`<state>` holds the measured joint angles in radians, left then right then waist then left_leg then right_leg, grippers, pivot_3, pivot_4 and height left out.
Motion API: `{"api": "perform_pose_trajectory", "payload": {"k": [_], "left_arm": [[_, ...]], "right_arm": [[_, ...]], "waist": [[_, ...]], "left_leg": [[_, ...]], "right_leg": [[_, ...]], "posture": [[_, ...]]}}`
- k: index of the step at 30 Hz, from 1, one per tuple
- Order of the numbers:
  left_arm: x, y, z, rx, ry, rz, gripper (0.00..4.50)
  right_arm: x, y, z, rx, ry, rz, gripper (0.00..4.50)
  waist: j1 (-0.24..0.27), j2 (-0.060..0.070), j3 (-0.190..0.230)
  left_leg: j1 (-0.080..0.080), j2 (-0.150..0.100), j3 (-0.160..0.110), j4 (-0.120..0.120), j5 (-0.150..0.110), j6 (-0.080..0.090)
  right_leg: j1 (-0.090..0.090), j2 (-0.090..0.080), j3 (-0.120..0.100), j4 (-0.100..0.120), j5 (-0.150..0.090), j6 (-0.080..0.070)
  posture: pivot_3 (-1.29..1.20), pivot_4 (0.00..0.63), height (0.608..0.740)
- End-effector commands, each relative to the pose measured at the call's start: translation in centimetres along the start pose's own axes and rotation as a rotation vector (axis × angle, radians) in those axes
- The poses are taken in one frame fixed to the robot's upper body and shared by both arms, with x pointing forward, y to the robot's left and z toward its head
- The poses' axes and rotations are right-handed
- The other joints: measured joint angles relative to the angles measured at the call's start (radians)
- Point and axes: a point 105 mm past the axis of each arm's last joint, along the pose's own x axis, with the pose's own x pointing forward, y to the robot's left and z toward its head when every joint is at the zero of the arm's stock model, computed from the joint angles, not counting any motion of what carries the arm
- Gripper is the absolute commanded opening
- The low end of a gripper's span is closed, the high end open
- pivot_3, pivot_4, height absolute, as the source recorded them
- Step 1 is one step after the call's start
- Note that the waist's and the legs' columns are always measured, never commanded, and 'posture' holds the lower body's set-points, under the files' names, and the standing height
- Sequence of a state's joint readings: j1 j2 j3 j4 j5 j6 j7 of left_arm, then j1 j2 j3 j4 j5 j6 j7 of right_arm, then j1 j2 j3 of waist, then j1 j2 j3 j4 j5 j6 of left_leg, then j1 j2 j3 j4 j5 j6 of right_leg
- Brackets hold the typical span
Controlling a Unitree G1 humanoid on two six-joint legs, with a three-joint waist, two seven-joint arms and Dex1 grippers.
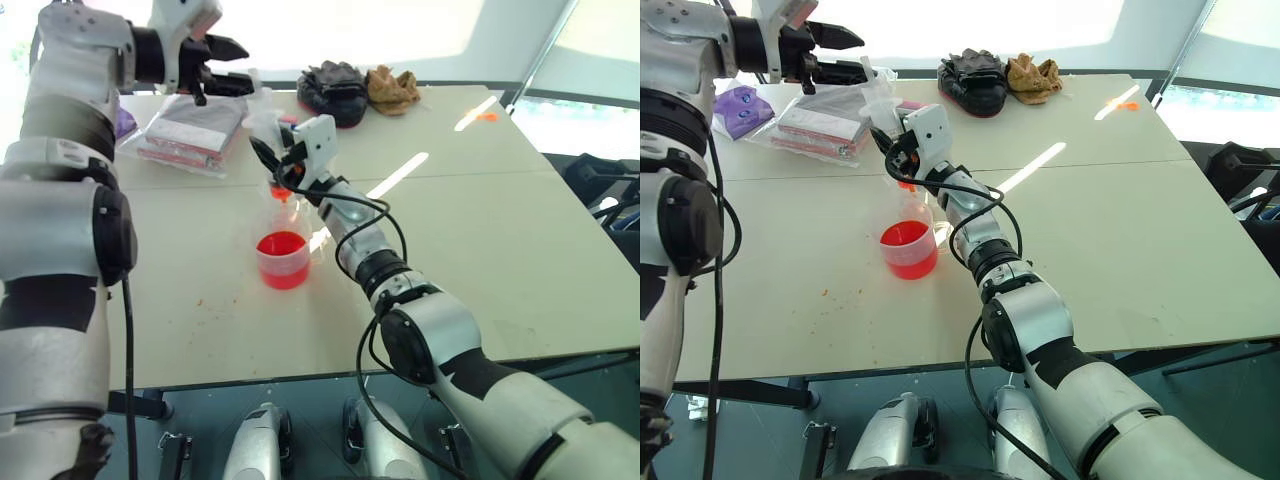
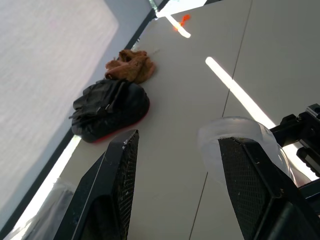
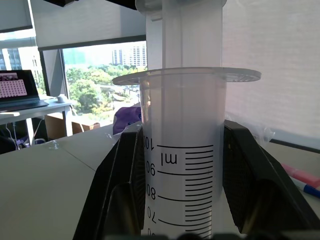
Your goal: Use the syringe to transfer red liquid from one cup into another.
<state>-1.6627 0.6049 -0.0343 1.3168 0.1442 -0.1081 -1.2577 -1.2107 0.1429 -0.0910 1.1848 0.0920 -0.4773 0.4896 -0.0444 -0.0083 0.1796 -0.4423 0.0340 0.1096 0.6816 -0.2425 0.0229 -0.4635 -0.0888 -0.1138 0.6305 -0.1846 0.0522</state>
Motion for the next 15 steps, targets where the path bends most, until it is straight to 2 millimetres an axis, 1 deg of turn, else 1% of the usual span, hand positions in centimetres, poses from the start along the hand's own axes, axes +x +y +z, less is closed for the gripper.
{"api": "perform_pose_trajectory", "payload": {"k": [1,12,15], "left_arm": [[0.7,-0.9,0.7,0.011,-0.016,-0.072,2.58],[1.5,-2.9,-0.8,0.034,0.042,-0.206,2.58],[1.6,-3.1,-1.2,0.031,0.048,-0.218,2.58]], "right_arm": [[1.5,1.2,3.0,-0.049,-0.1,0.042,1.47],[1.7,0.7,3.6,-0.049,-0.117,0.016,1.47],[1.6,0.6,3.7,-0.05,-0.119,0.012,1.47]], "waist": [[0.0,0.0,0.0],[0.0,0.0,0.0],[0.0,0.0,0.0]], "left_leg": [[0.0,0.0,0.0,0.0,0.0,0.0],[0.0,0.0,0.0,0.0,0.0,0.0],[0.0,0.0,0.0,0.0,0.0,0.0]], "right_leg": [[0.0,0.0,0.0,0.0,0.0,0.0],[0.0,0.0,0.0,0.0,0.0,0.0],[0.0,0.0,0.0,0.0,0.0,0.0]], "posture": [[0.0,0.15,0.74],[0.0,0.15,0.74],[0.0,0.15,0.74]]}}
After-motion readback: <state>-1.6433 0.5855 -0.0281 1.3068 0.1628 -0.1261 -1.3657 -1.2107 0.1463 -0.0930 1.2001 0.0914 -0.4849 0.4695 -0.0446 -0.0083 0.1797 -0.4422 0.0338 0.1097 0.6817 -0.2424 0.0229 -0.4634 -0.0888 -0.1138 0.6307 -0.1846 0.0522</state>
